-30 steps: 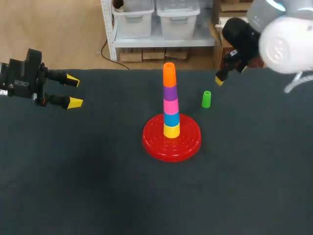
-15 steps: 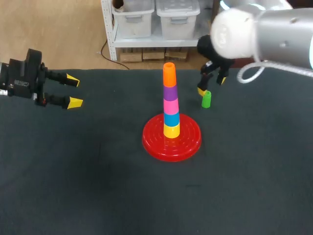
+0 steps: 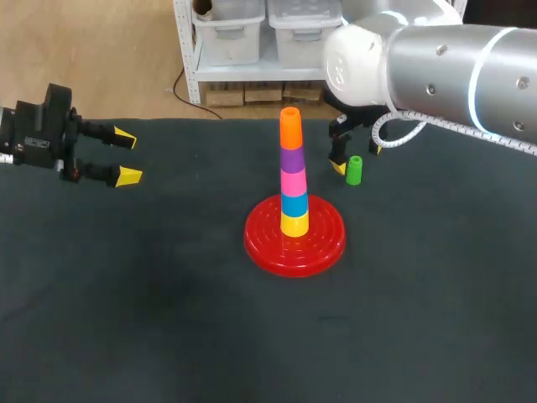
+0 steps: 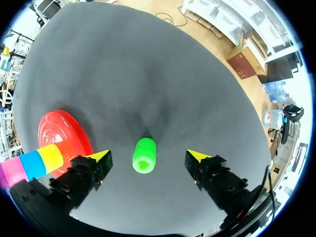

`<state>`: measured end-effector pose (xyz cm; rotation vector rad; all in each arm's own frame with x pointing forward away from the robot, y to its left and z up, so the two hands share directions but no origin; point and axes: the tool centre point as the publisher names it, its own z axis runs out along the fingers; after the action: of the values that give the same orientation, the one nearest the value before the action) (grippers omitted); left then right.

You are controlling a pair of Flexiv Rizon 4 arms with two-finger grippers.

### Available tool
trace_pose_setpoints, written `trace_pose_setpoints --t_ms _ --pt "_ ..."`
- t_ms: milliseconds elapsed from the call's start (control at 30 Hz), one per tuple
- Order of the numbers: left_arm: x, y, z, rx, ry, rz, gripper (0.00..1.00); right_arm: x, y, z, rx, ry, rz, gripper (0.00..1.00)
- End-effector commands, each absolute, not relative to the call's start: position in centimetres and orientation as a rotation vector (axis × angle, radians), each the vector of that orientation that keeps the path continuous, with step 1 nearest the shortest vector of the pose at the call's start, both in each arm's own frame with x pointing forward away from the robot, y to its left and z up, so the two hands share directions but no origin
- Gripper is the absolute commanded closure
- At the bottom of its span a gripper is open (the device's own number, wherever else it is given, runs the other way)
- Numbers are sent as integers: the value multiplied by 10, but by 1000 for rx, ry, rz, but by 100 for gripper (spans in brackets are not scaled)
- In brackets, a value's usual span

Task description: Pick up and stack the cylinders on the red base in this order: pink,purple,orange,green

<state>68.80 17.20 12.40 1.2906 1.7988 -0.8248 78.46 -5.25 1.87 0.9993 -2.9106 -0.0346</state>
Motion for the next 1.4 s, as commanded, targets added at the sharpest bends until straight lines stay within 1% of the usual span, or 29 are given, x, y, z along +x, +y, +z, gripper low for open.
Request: trace_pose_setpoints --t_ms 33,67,133,233,267,333,367,567,600,633,733,800,967,1067,1167,1400 --pt "686 173 123 1288 1793 -822 0 771 -58 19 1025 -3010 -61 36" --pt "686 173 123 1288 1793 -822 0 771 -58 19 1026 -3010 -62 42" --pt "686 173 123 1288 1793 -822 0 771 -58 19 1030 -3009 -63 50" --pt "686 173 123 1288 1793 -822 0 771 -57 18 1035 -3007 -64 51" --pt "686 173 123 1288 1793 -822 0 771 -57 18 1036 -3007 -66 56" --pt "686 173 123 1288 1793 -822 0 771 -56 18 1041 -3008 -72 79" --pt "686 173 123 1288 1793 -822 0 771 -55 18 1044 -3008 -73 100" --pt "686 173 123 1288 1793 -822 0 771 -54 19 1045 -2996 -59 100" --pt "686 173 123 1288 1793 -822 0 771 -55 19 1044 -2995 -58 88" --pt "686 173 123 1288 1793 -822 0 771 -55 19 1042 -2995 -57 81" --pt "686 173 123 1288 1793 -822 0 770 -56 19 1037 -2995 -56 84" --pt "686 173 123 1288 1793 -822 0 771 -56 20 1039 -2996 -54 100" --pt "686 173 123 1288 1793 -822 0 773 -52 28 1068 -2993 -57 100" --pt "686 173 123 1288 1793 -822 0 772 -49 51 1139 -2983 -62 100" --pt "686 173 123 1288 1793 -822 0 772 -43 86 1276 -2944 -81 100" --pt "686 173 123 1288 1793 -822 0 758 -23 184 1753 -2726 -75 100"
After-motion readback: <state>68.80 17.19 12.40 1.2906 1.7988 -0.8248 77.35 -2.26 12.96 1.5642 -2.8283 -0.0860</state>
